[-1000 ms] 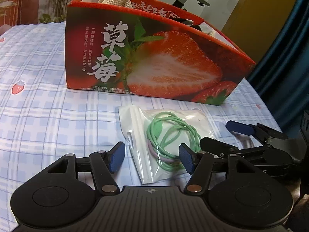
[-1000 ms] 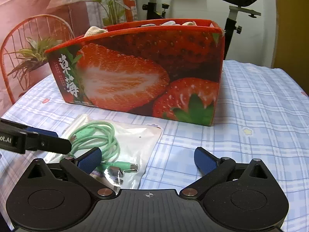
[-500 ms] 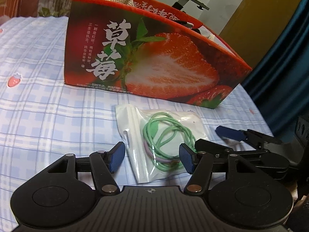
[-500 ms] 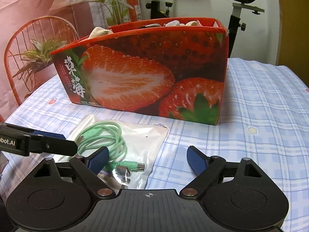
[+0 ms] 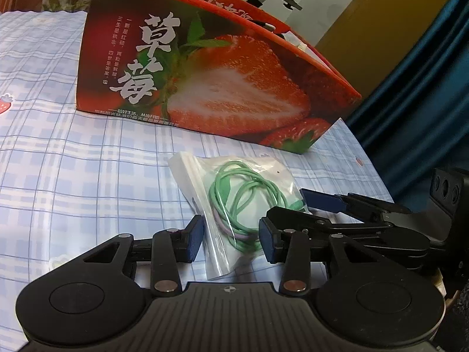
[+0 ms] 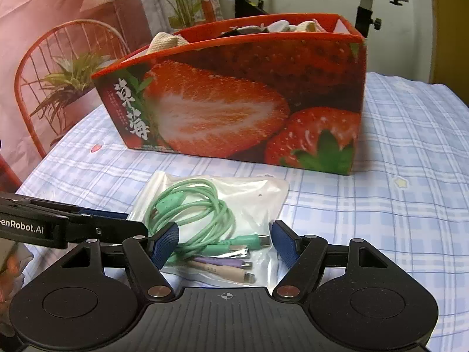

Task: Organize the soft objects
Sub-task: 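Close the left gripper on the clear cable bag while the right gripper grasps it, then lift the cable bag with both grippers and lower it into the box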

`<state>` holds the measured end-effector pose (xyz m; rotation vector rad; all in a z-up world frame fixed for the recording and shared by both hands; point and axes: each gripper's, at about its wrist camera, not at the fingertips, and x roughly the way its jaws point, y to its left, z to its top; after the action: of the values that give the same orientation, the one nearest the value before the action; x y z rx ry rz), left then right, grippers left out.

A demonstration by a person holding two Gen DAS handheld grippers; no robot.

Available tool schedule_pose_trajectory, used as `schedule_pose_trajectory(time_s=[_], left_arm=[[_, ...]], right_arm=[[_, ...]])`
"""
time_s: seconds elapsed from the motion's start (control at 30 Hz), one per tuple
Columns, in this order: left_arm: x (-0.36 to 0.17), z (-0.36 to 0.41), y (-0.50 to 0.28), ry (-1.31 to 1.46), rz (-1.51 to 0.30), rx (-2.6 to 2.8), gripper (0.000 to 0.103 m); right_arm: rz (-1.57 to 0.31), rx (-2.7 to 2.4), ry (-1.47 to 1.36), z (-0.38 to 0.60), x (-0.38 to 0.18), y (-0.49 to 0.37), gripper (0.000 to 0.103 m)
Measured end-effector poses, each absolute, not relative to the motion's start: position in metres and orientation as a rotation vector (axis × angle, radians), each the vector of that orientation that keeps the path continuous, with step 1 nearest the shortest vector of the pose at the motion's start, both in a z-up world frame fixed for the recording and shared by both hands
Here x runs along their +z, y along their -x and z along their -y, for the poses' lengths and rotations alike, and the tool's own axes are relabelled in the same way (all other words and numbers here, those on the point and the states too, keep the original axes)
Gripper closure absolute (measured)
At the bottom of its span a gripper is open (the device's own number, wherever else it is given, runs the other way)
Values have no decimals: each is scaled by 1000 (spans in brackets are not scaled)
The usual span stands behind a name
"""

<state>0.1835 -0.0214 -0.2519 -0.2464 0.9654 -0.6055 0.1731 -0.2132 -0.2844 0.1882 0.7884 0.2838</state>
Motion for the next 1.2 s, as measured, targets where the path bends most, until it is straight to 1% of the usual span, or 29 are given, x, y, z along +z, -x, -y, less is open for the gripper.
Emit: schedule_pose_trajectory(time_s=[0.07,0.17,0.23,0.27,0.33,0.43,0.5,0.73,0.93,1.2], left_arm=[[-253,20,-184,255,-967,-606,60],[-252,20,-183,249,-967,-605,60],[-253,19,-183,254,-967,-603,60],[-252,17,-183,258,-966,-602,60],[-252,13,-182,267,-964,-598,60],[-252,9,-183,286,-968,-593,60],[-251,8,-183,285,-968,-586,60],[-241,4,-181,280,-941,-572,60],[-233,-3,-179,308,-906,-584,60],[-202,-11,-177,311,-805,-620,60]], right_arm=[[-790,292,-218,215,-284,-173,36],[-795,294,-269,219,-284,-171,46],[-799,291,-288,222,-284,-170,56],[-801,288,-293,223,-284,-169,58],[-804,287,-321,227,-284,-168,66],[-804,286,-367,231,-286,-166,74],[-802,288,-387,232,-288,-164,75],[-797,306,-358,224,-283,-162,76],[-749,310,-343,223,-273,-159,76],[-654,323,-305,224,-244,-155,76]])
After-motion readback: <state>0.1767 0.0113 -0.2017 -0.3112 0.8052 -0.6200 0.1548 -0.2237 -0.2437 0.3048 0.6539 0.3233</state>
